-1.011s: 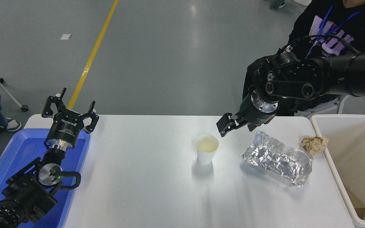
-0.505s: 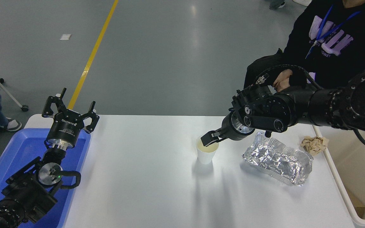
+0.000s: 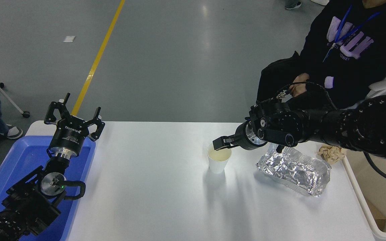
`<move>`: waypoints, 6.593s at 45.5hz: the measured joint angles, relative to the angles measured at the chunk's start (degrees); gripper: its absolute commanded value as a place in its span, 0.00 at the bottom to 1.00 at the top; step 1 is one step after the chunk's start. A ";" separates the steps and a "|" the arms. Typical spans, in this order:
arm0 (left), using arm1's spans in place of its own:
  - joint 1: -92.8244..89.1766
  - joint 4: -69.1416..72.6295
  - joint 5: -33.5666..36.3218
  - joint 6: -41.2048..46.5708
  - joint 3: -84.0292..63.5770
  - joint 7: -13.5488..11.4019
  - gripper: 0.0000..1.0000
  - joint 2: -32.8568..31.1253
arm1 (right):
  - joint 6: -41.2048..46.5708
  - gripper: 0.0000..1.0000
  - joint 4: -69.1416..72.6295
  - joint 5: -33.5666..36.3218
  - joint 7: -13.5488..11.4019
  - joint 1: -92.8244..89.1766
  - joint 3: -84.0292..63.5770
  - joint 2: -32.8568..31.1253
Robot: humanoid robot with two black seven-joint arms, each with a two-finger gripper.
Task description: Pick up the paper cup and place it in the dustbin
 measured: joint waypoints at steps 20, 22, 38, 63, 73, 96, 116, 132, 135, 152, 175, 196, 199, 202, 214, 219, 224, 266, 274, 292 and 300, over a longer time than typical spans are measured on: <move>0.00 0.00 0.00 0.00 0.00 0.00 0.98 0.00 | -0.16 0.58 -1.30 1.59 -0.07 -2.61 0.22 0.03; 0.00 0.01 0.00 0.00 0.00 0.00 0.98 0.00 | -0.16 0.56 -1.33 1.86 -0.07 -2.76 0.23 0.03; 0.00 0.02 0.00 -0.01 0.00 0.00 0.98 0.00 | 0.31 0.00 -1.21 4.24 -0.08 -3.27 0.63 0.04; 0.00 0.01 0.00 -0.01 0.00 0.00 0.98 0.00 | 2.29 0.00 -0.31 5.51 0.05 -2.33 0.76 0.04; 0.00 0.00 -0.01 -0.03 0.00 0.00 0.98 0.00 | 12.16 0.00 1.58 5.92 0.22 2.70 0.74 -1.16; 0.00 0.00 0.00 -0.03 0.00 0.00 0.98 0.00 | 24.73 0.00 13.40 14.10 0.35 28.43 -5.65 -15.38; 0.00 0.01 0.00 0.00 0.00 0.00 0.98 0.00 | 25.78 0.00 16.28 18.51 0.27 45.36 -14.10 -19.42; 0.00 0.01 0.00 0.00 0.01 0.00 0.98 0.07 | 25.91 0.00 17.50 18.57 0.17 49.21 -19.86 -21.70; 0.04 0.03 -0.06 0.00 0.01 0.00 0.98 0.10 | 25.91 0.00 17.49 18.28 0.10 49.15 -21.54 -23.81; 0.02 0.02 -0.12 0.08 0.00 -0.10 0.98 0.08 | 25.94 0.00 16.35 9.50 0.03 42.71 -25.96 -40.26; -0.01 0.02 -0.16 0.09 -0.01 -0.07 0.98 0.11 | 0.96 0.00 10.07 6.79 0.00 13.31 -23.84 -52.00; 0.00 0.02 -0.18 0.09 -0.04 -0.08 0.98 0.10 | -12.64 0.00 -16.72 11.94 0.01 -24.06 -4.58 -40.75; 0.00 0.02 -0.18 0.09 -0.05 -0.08 0.98 0.10 | -13.10 0.00 -20.78 12.35 -0.02 -27.39 -3.42 -38.31; 0.00 0.02 -0.17 0.09 -0.05 -0.08 0.98 0.10 | -13.45 0.00 -24.87 13.07 -0.05 -30.65 -2.60 -35.86; 0.00 0.03 -0.17 0.09 -0.06 -0.09 0.98 0.11 | -14.42 0.00 -34.58 15.26 -0.79 -39.34 -0.95 -29.05; 0.00 0.03 -0.17 0.14 -0.06 -0.10 0.98 0.11 | -15.02 0.00 -36.06 15.87 -1.31 -40.91 -0.62 -27.87; 0.00 0.03 -0.18 0.16 -0.06 -0.09 0.98 0.11 | -15.56 0.00 -36.98 16.65 -1.99 -41.85 -0.29 -27.13; 0.00 0.02 -0.18 0.16 -0.07 -0.09 0.98 0.15 | -20.14 1.00 -13.33 17.82 -2.77 -23.75 -7.72 -35.82; 0.00 0.01 -0.17 0.15 -0.03 -0.09 0.98 0.16 | -19.91 1.00 -1.82 17.84 -2.62 -12.65 -16.32 -37.33; -0.01 0.02 -0.10 0.08 -0.01 -0.05 0.98 0.16 | -9.52 1.00 19.70 17.92 -2.49 12.18 -28.26 -37.44; 0.00 0.02 -0.08 0.08 0.00 -0.04 0.98 0.15 | 4.81 1.00 23.82 18.14 -2.43 22.39 -29.25 -34.91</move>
